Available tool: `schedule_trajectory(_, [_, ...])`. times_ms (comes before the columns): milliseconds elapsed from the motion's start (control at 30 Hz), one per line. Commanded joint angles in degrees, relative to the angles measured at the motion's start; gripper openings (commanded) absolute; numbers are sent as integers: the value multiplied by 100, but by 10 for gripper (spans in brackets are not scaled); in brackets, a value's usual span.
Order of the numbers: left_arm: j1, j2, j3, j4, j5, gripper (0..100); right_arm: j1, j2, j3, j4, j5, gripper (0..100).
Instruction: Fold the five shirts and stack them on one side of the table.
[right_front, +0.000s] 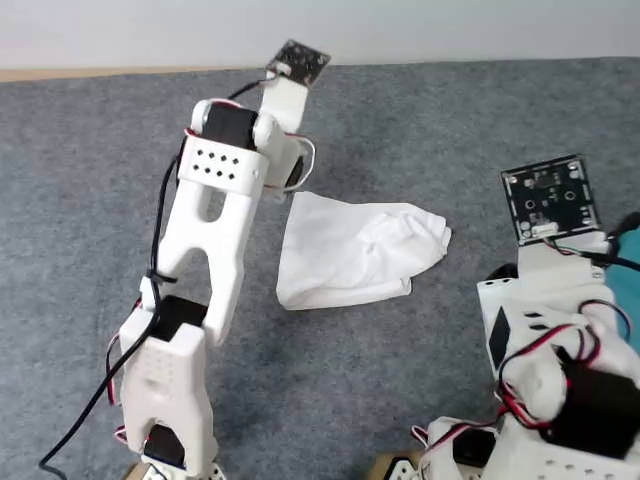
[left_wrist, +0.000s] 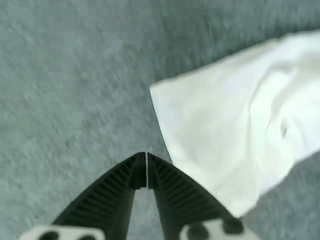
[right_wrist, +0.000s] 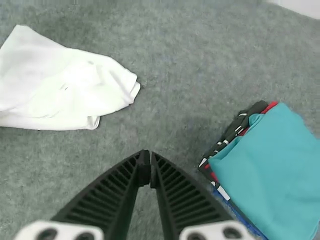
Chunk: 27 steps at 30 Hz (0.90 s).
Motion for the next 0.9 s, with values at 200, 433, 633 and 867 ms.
schedule_trajectory(200, [237, -404, 242, -220, -88, 131, 171, -84, 0, 48, 53, 9])
schedule_trajectory(433, [958, -211, 224, -1081, -396, 237, 1798, -84, -18, 48, 123, 11])
schedule_trajectory(633, [1459, 580, 163, -1327, -721, 238, 2642, -92, -18, 48, 826, 10])
schedule_trajectory(867, [1609, 1407, -927, -1275, -782, 239, 2774, -92, -9, 92, 835, 10])
